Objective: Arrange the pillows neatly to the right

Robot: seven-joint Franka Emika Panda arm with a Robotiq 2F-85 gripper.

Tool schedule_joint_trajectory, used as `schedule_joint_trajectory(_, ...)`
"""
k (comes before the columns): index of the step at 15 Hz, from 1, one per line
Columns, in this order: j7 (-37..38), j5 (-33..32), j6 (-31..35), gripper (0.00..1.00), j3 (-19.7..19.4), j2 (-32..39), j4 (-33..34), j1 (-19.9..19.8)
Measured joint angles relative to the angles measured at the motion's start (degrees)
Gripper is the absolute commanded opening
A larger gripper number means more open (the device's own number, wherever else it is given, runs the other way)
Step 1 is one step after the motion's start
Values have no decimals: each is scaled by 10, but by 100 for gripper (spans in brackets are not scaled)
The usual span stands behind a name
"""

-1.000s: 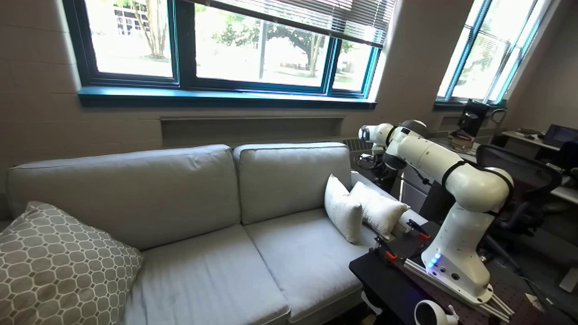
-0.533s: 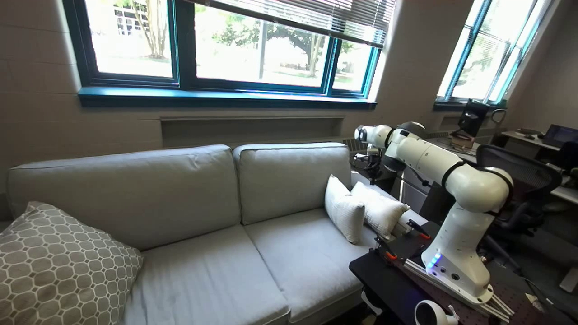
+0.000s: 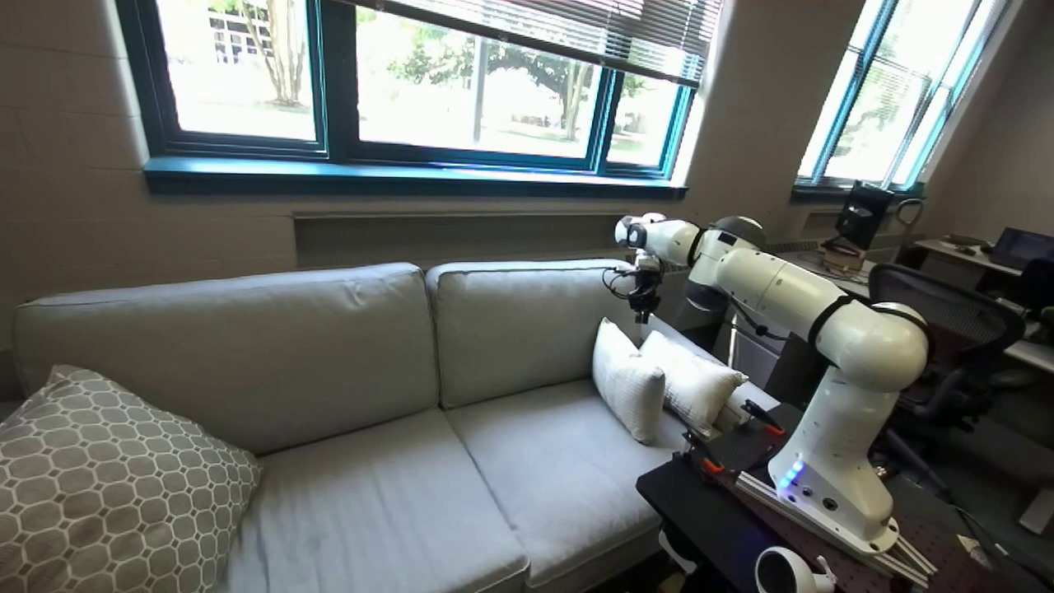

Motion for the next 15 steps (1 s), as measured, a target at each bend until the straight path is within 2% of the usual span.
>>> schedule_joint_trajectory(1, 0, 0, 2, 33, 0, 0, 0, 6)
schedule_joint_trajectory(2, -2, 0, 2, 58, 0, 0, -1, 7)
schedule_joint_trajectory(4, -5, 0, 3, 65, 0, 0, -2, 3)
schedule_joint_trajectory(7, -3, 1, 2, 86, 10, 6, 0, 2)
schedule_joint_trajectory(8, 0, -20, 14, 95, 35, 1, 2, 0)
schedule_joint_trajectory(9, 9, -51, 35, 99, 76, -8, 5, -6)
schedule_joint_trajectory(11, 38, -103, 75, 100, 155, -22, 16, -25)
schedule_joint_trajectory(12, 40, -89, 83, 100, 166, -19, 14, -28)
schedule_joint_trajectory(15, 36, 7, 100, 100, 129, 11, -30, -19)
